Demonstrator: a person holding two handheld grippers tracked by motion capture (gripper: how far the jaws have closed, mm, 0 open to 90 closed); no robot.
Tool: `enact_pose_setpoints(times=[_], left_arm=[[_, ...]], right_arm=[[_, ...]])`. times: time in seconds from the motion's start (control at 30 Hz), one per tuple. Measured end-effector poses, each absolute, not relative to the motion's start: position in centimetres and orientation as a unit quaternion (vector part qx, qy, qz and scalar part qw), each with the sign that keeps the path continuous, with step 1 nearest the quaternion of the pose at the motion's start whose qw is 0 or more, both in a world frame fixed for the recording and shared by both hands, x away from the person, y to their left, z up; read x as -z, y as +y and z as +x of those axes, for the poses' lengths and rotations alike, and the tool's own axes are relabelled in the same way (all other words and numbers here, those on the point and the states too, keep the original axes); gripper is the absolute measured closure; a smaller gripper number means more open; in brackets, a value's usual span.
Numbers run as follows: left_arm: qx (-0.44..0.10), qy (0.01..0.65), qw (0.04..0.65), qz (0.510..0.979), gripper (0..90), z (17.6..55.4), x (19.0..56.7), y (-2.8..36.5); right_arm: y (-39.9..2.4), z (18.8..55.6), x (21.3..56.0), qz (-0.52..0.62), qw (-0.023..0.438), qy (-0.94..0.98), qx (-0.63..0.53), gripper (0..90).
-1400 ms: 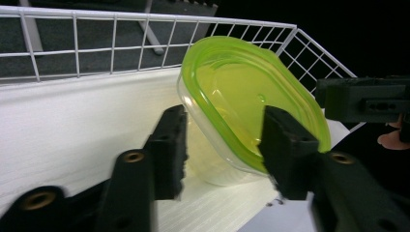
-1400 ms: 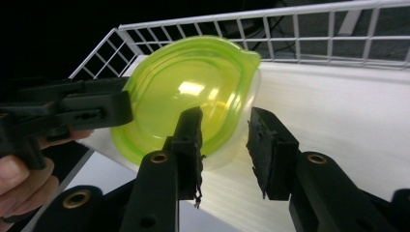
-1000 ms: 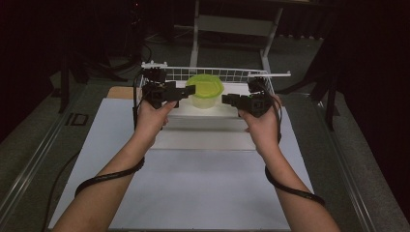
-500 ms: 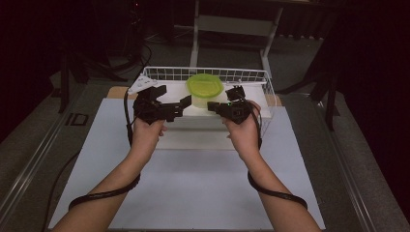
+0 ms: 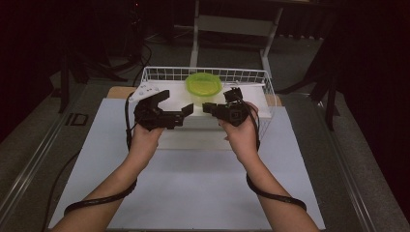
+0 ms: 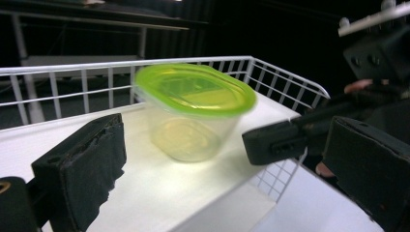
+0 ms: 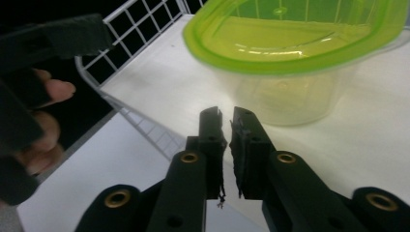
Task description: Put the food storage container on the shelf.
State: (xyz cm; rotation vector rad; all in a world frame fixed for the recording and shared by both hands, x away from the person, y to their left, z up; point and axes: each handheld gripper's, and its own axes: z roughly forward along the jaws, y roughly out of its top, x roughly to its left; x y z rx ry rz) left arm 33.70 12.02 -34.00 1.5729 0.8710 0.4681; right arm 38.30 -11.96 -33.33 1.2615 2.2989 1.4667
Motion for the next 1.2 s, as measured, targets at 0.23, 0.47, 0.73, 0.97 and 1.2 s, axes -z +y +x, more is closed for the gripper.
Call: enact_pose_setpoints(times=[0.23,0.47,0.73,0.97,1.2], left_arm=[[-0.188,0.339,0.599,0.700,2.4,31.6,34.6,11.5],[-0.179,0.322,0.610,0.702,2.3,29.9,35.3,11.4],[-0.177,0.312,0.598,0.717,2.4,28.5,36.7,11.2],[-0.184,0.292,0.597,0.724,2.4,27.6,37.6,11.1],[-0.178,0.281,0.598,0.729,2.4,26.3,39.1,11.1]], right_arm=[[-13.2,36.1,33.1,0.393,0.095,0.763,-0.504,49.5],[-13.8,34.1,33.8,0.345,0.131,0.775,-0.513,23.2],[-14.5,32.2,35.3,0.325,0.152,0.772,-0.524,19.3],[-15.6,31.4,36.9,0.327,0.146,0.769,-0.529,16.1],[-17.1,30.1,38.8,0.319,0.139,0.775,-0.528,16.1]])
